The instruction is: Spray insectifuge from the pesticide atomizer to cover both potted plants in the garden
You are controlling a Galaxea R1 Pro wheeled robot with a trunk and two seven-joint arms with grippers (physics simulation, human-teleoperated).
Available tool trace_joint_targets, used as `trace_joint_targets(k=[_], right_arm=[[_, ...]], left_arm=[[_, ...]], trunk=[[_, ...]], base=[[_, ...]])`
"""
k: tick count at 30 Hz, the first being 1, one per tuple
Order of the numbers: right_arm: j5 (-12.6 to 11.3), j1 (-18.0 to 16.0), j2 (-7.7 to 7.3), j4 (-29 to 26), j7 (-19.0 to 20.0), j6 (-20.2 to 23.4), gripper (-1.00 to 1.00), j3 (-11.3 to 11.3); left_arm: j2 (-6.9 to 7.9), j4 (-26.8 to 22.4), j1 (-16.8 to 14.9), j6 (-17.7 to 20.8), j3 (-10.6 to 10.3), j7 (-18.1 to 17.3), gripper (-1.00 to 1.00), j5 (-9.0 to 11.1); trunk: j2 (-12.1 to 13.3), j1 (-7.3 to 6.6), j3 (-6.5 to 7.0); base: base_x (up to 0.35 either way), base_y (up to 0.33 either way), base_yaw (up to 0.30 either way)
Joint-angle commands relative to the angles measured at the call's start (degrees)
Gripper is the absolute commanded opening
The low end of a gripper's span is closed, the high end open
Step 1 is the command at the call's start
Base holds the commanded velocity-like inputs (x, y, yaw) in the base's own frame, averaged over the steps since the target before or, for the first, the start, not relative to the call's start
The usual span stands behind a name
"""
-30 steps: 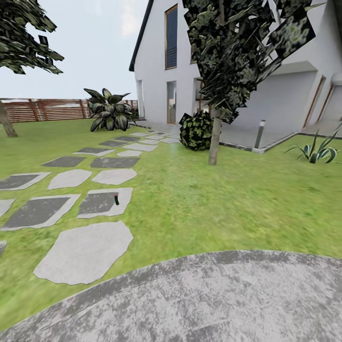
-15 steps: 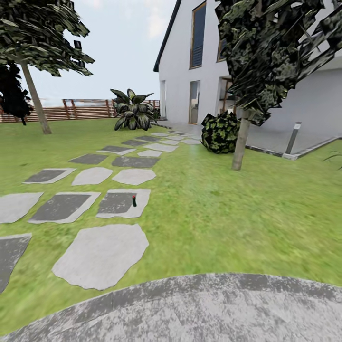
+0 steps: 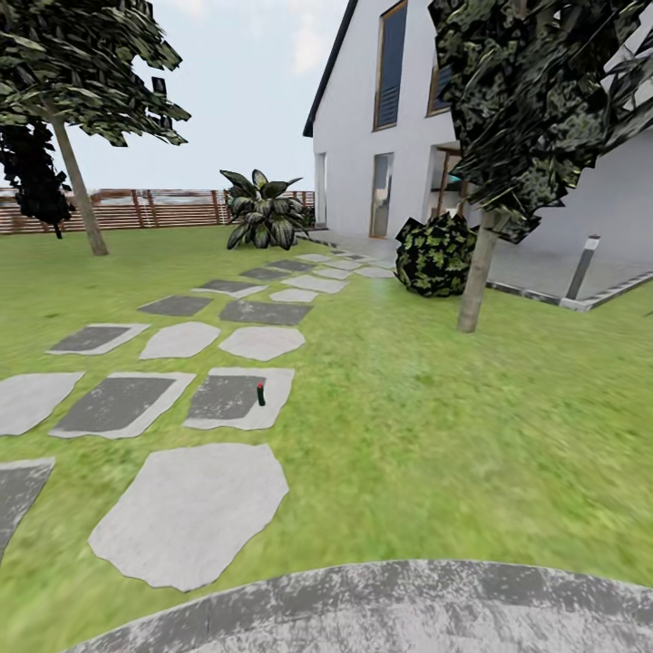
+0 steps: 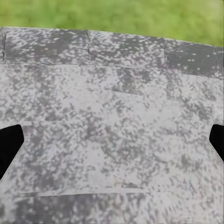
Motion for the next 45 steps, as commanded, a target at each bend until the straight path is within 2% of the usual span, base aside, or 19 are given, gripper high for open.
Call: trace_joint_targets(k=[1, 14, 45], right_arm=[[0.0, 0.0, -0.01, 0.0, 0.0, -0.2, 1.0, 0.0], [0.0, 0.0, -0.01, 0.1, 0.0, -0.2, 1.0, 0.0], [0.1, 0.0, -0.01, 2.0, -0.1, -0.2, 1.0, 0.0]], left_arm=[[-0.01, 0.1, 0.0, -0.2, 0.0, 0.1, 1.0, 0.0], [-0.01, 0.1, 0.0, -0.2, 0.0, 0.1, 1.0, 0.0], [-0.01, 0.2, 0.0, -0.2, 0.0, 0.1, 1.0, 0.0]], trunk=[[0.0, 0.03, -0.05], [0.0, 0.03, -0.05], [0.0, 0.03, -0.05]], base=[[0.339, 0.0, 0.0], [0.339, 0.006, 0.0], [0.33, 0.097, 0.0]])
